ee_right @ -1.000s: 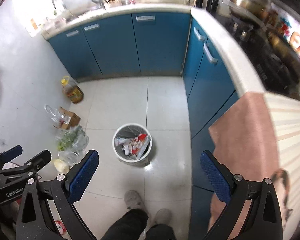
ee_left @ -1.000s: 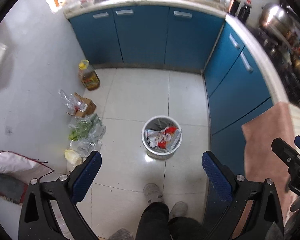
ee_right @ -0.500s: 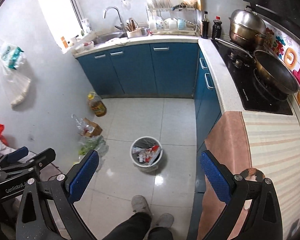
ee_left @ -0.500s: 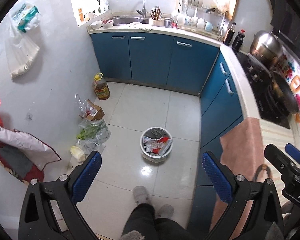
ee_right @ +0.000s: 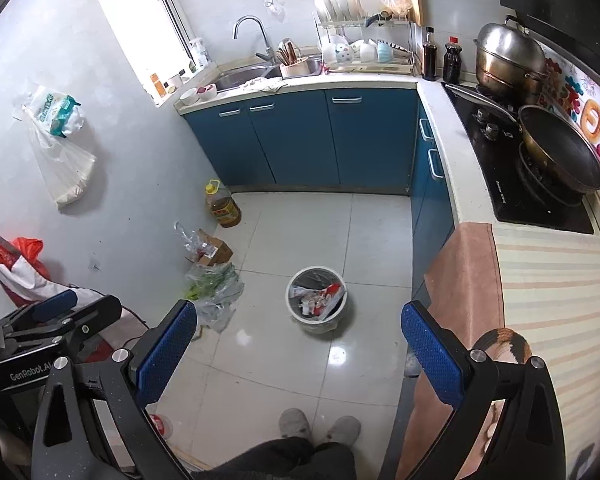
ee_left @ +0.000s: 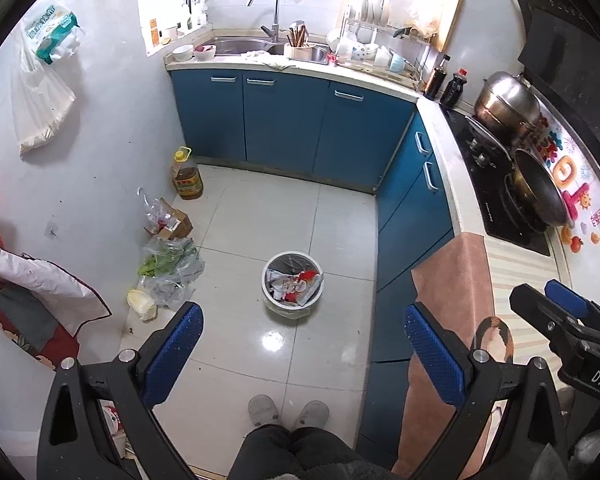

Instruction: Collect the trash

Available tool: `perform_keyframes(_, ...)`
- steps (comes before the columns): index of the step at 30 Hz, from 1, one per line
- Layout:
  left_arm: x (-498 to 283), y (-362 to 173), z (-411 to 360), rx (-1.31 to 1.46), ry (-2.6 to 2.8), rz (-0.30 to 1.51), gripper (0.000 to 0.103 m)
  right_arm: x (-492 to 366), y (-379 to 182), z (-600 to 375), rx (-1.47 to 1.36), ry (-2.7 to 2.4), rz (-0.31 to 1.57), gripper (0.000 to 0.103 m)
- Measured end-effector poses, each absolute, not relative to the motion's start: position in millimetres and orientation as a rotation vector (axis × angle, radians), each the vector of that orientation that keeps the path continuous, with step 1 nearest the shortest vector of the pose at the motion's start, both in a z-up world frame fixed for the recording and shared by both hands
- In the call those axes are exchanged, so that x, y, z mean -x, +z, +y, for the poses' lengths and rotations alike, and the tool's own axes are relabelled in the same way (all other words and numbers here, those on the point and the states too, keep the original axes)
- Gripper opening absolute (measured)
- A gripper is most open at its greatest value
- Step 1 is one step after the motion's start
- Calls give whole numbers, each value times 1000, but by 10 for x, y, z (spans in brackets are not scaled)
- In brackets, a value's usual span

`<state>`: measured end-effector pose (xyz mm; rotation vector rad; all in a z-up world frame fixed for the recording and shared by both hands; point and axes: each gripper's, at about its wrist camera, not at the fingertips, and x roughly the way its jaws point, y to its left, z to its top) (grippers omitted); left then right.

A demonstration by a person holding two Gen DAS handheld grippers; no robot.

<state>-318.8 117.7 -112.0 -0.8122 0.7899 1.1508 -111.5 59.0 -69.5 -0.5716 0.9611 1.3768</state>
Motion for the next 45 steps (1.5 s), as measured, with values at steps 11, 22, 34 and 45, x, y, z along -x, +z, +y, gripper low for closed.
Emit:
perform_keyframes(11, 3387, -1025, 1104, 812, 1145, 758, 103, 1323, -649, 568, 581, 1388, 983, 103)
perform_keyframes(22, 3413, -1003, 1042, 815, 1137, 756, 103, 1331, -619, 443, 589, 1364, 965, 103)
perform_keyframes(34, 3440, -993, 960, 814, 1119, 758, 103, 1258, -651, 299, 580, 1353, 984, 103)
perform_keyframes(45, 3486, -1001, 972, 834, 1089, 762, 103, 1285, -667, 241, 583, 1363, 989, 103)
